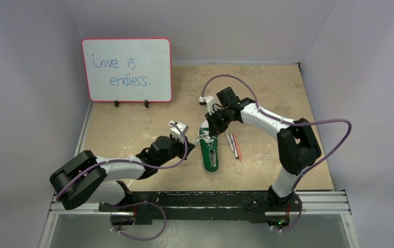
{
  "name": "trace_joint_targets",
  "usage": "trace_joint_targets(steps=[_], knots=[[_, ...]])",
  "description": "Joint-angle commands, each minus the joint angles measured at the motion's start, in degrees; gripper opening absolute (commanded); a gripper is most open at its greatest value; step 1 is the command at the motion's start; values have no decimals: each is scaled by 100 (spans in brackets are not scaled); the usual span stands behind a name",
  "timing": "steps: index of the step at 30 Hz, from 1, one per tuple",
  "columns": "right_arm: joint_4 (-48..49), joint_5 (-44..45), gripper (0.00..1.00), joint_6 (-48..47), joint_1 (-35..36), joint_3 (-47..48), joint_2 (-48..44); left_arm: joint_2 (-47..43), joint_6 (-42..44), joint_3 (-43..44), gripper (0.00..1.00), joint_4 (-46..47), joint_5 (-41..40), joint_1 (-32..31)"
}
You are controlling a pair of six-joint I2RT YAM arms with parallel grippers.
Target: Tie the shoes
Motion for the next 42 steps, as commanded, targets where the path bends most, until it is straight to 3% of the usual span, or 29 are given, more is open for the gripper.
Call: trace_joint_targets(steps=[1, 9, 18, 22, 29, 31, 35, 38, 42], knots=[[-388, -25, 0, 517, -2, 384, -236, -146, 144, 108, 0, 121, 52, -31], [-202, -460, 0, 2289, -94, 851, -691, -94, 770, 131, 0, 357, 132, -33], [1729, -1636, 0, 4389, 95, 1116, 276, 226, 1966, 259, 0, 833, 782, -40], [1071, -1462, 0, 4455, 509, 1492, 757, 342, 2139, 94, 0, 1188, 1026, -41], [-363, -1541, 0, 3750, 1028, 1779, 1142, 335, 1946, -239, 0, 1717, 1266, -74], [-853, -1496, 12, 3435, 1038, 2004, 1164, 261, 1858, -285, 0, 1695, 1306, -96], [-1117, -1539, 48, 3260, 836, 2229, 1016, 238, 1652, -398, 0, 1773, 1191, -93], [-1120, -1388, 58, 3135, 422, 2168, 717, 288, 1357, -396, 0, 1841, 1128, -89], [-1201, -989, 62, 2728, -246, 1629, 80, 347, 743, -308, 0, 1888, 877, -91]])
